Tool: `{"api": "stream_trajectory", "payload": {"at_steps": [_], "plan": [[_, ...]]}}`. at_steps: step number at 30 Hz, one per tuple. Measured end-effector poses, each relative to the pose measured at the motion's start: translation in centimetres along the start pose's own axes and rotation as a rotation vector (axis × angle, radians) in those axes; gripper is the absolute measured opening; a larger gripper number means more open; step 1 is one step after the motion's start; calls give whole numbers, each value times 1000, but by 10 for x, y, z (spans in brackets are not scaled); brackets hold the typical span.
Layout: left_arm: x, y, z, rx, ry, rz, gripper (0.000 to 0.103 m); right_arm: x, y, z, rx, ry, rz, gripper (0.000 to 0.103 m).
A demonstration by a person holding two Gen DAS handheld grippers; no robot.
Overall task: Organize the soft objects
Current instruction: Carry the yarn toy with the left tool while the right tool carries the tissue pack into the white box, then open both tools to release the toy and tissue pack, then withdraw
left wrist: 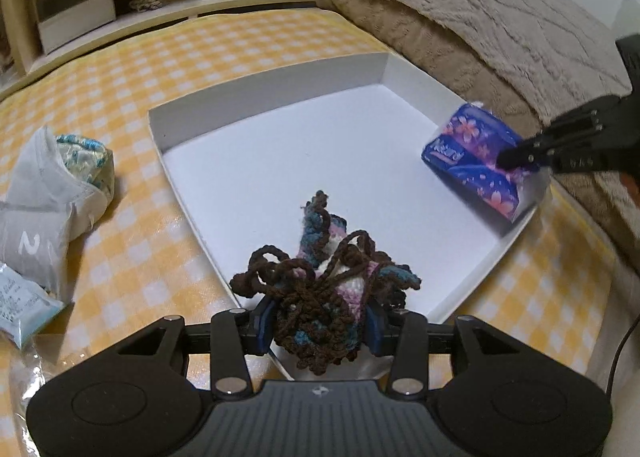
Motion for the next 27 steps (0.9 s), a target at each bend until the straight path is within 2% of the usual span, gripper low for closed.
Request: {"api": "stream_trajectory", "payload": {"at_steps": [3, 5, 6, 13, 17, 22, 24, 27], "plan": [[1, -3, 1, -16, -5, 2, 53, 8, -2, -2, -35, -24, -9, 18], [5, -5, 1, -13, -14, 5, 54, 15, 0, -4, -50, -42, -22, 29], [8, -5, 1, -8, -20, 1, 54, 18, 1, -3, -53, -45, -24, 31], [23, -1, 1, 39, -55, 11, 56, 28, -4, 12, -142, -73, 25, 32], [30, -2, -1, 39, -55, -2, 62, 16, -11, 19, -176, -74, 50, 31], [40, 0, -2, 42, -65, -17, 63, -5, -12, 28, -175, -35, 76, 31], [44, 1, -4, 50, -83, -16, 60, -4, -10, 28, -184, -42, 74, 31], [46, -2, -8, 52, -99, 0, 44, 7, -8, 28, -210, -58, 53, 31]]}}
Point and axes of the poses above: each gripper's, at about its wrist camera, not at the fingertips, and x roughly against the way its jaws point, y to its left, z to its underside, the point moved 10 cm from there along -x, roughly the way its jaws point, and after that the axes turned 14 degrees about -x, right-handed, at the moved point
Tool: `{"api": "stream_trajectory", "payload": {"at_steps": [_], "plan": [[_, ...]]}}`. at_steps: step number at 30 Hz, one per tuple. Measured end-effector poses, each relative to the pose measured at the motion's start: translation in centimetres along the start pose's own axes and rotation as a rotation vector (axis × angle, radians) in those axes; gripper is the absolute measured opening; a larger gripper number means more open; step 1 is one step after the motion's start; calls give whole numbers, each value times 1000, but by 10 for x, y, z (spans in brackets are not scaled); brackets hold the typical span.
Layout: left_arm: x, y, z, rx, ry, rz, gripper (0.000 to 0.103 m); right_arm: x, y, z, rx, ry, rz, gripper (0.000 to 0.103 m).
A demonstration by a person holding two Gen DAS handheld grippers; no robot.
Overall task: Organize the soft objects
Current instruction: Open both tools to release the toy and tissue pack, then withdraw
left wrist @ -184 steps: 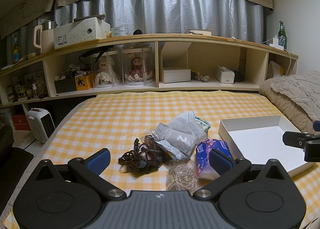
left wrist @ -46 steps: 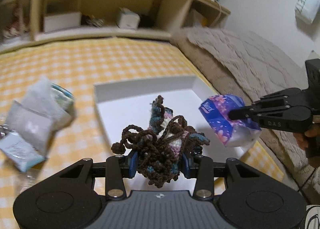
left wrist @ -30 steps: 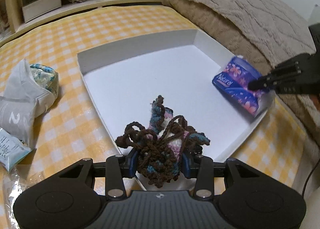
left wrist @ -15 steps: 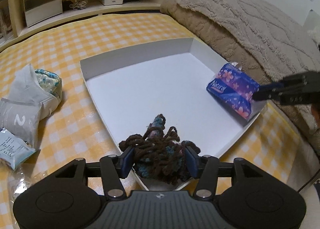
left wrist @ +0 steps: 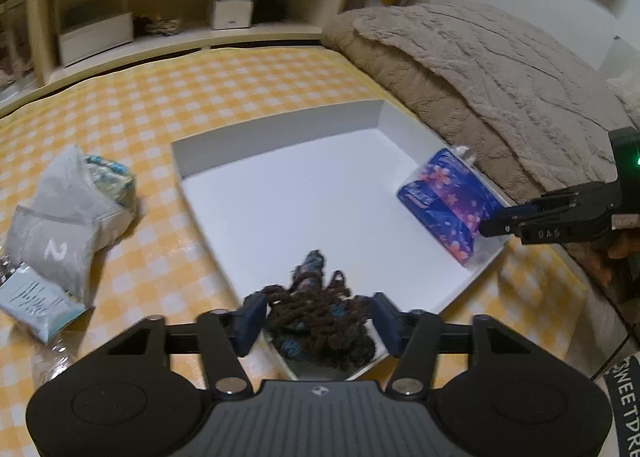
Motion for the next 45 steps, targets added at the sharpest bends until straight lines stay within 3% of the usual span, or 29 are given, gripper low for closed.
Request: {"api": "stream_trajectory", "payload": {"at_steps": [3, 9, 15, 17, 21, 24, 26, 28, 34, 45], "plan": [[-9, -8, -2, -27, 21, 11, 36, 14, -1, -4, -30, -20, -21, 31], [-35, -9, 8, -60, 103, -22, 36, 36, -4, -4, -89, -46, -48, 32], [-24, -5, 3, -33, 77, -31, 38, 48, -2, 0, -101, -56, -53, 36], [-18, -4, 1, -17, 70, -32, 45, 52, -2, -1, -102, -66, -50, 40], [-3, -2, -3, 0, 53, -53, 70, 61, 2, -5, -93, -91, -55, 46], [10, -2, -6, 10, 35, -74, 85, 70, 7, -7, -85, -105, -60, 57], [19, -3, -8, 18, 24, -81, 93, 75, 11, -7, -85, -111, -62, 79], [27, -4, -9, 26, 13, -86, 103, 80, 13, -6, -86, -123, -45, 88], [48, -8, -11, 41, -14, -90, 103, 94, 17, -7, -85, -155, -21, 103], [82, -8, -12, 48, -64, -119, 103, 120, 28, -10, -88, -219, -42, 103]]}}
Point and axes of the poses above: each gripper's, at about its wrist camera, not at the fingertips, and x roughly against the way its jaws point, y to its left, z to its underside, the point moved 10 cm from there along -x, roughly the way its jaws point, and after that the axes turned 14 degrees about -x, right-handed, at the moved point
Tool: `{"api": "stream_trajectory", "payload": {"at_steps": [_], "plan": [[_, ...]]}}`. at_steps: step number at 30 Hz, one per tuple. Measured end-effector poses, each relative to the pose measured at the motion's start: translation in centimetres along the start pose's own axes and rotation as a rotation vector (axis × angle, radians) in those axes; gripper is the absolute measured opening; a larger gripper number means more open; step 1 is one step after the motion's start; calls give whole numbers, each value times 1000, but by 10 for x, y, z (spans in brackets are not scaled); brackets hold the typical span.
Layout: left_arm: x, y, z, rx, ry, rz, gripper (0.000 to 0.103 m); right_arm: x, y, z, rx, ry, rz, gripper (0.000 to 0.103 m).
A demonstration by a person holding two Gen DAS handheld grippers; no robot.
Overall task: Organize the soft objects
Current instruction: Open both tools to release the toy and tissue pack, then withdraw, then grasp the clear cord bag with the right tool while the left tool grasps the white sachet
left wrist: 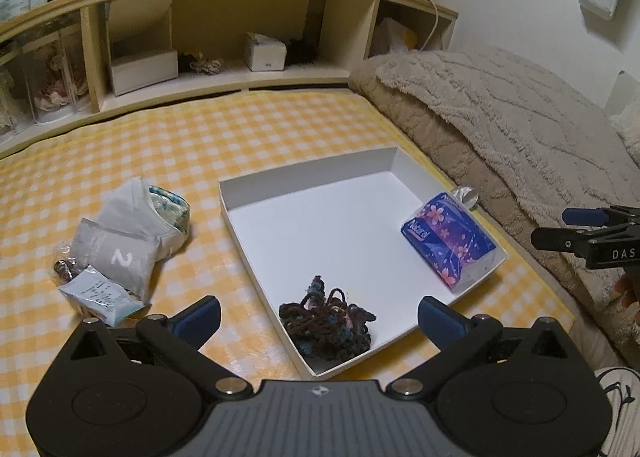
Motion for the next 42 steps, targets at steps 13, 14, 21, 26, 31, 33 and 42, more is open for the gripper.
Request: {"api": "stream_trajectory", "payload": {"at_steps": [13, 14, 21, 26, 31, 33, 42], "plan": [[40, 36, -6, 38, -75, -72, 103, 18, 60, -50, 26, -107, -53, 103], [44, 40, -6, 43, -79, -79, 103, 18, 68, -53, 29, -113, -64, 103], [70, 83, -1, 86, -105, -147, 103, 9, 123, -57, 34, -120, -138, 103], [86, 121, 10, 138, -118, -198, 103, -4, 164, -49, 43, -108, -188, 103], [97, 156, 24, 197, -144, -249, 103, -18, 199, -38, 38, -92, -229, 103], [100, 169, 30, 217, -149, -266, 103, -25, 212, -31, 39, -80, -240, 103], [81, 212, 45, 270, -149, -324, 103, -55, 260, 3, 85, -109, -184, 103]]}}
Point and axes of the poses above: each gripper's, at about its wrist camera, not at the fingertips, and x roughly against the way its jaws point, y to its left, z to its underside, the point moved 10 cm from there along -x, roughly the way its jaws point, and after that the axes turned 14 degrees about -x, right-handed, at the moved point
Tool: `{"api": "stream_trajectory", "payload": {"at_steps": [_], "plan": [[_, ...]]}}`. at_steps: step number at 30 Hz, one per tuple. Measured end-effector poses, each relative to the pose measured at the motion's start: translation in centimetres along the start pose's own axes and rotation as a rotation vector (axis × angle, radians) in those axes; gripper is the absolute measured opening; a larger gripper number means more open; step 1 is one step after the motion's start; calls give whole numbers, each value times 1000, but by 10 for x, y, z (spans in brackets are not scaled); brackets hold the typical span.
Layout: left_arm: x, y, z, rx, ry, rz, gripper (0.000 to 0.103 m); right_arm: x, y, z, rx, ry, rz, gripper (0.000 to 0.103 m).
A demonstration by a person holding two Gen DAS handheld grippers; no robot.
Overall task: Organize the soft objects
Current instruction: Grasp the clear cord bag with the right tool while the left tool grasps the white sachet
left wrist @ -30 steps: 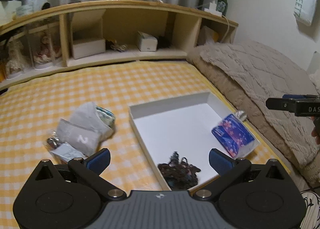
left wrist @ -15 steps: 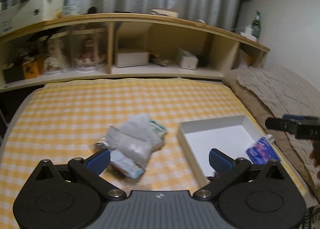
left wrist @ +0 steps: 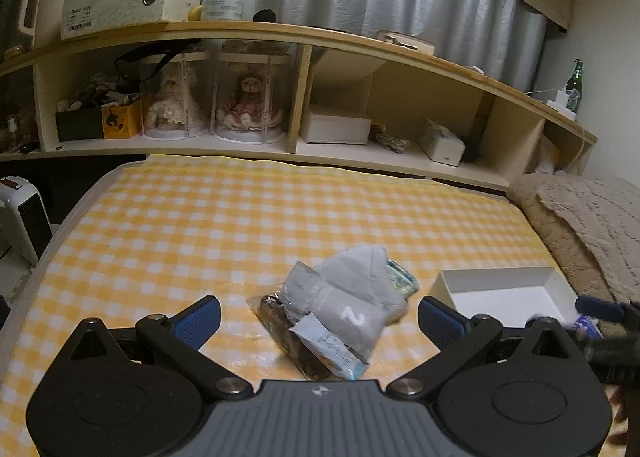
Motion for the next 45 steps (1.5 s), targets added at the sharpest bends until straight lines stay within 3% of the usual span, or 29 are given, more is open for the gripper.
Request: {"api": "stream_trajectory", "payload": {"at_steps": [4, 17, 21, 26, 28, 32, 33, 37, 40, 41, 45], "plan": [[-21, 2, 3, -6, -2, 4, 103, -18, 24, 25, 68, 45, -61, 103], [-99, 6, 19, 65, 93, 45, 103, -89, 64, 113, -13, 316, -73, 103], [-122, 3, 26, 86, 125, 117, 101, -102, 82, 137, 15, 388, -110, 103], [-148, 5, 37, 150, 162, 155, 77, -114, 87, 160, 45, 466, -125, 103], [-158, 5, 45, 158, 191, 158, 61, -117, 85, 163, 30, 484, -143, 103], [-177, 4, 62, 222, 254, 196, 41, -122, 80, 162, 2, 501, -142, 102], [-179, 4, 66, 230, 266, 198, 30, -122, 79, 163, 10, 500, -141, 102], [-180, 5, 73, 201, 292, 194, 23, -117, 76, 163, 27, 521, -157, 100], [-175, 2, 72, 178, 299, 209, 13, -112, 75, 163, 39, 537, -177, 86], [-173, 1, 72, 164, 302, 214, 13, -110, 73, 162, 36, 541, -185, 77], [-159, -2, 76, 130, 329, 232, 11, -102, 64, 159, 29, 560, -186, 64]]}}
Point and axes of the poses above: each gripper's, at about its wrist camera, not at the fingertips, and x roughly against the way its jaws point, y to its left, z to its underside, the point moved 10 cm from there along -x, roughly the way its jaws point, and after that the axes turned 14 degrees about -x, right-handed, at the moved point
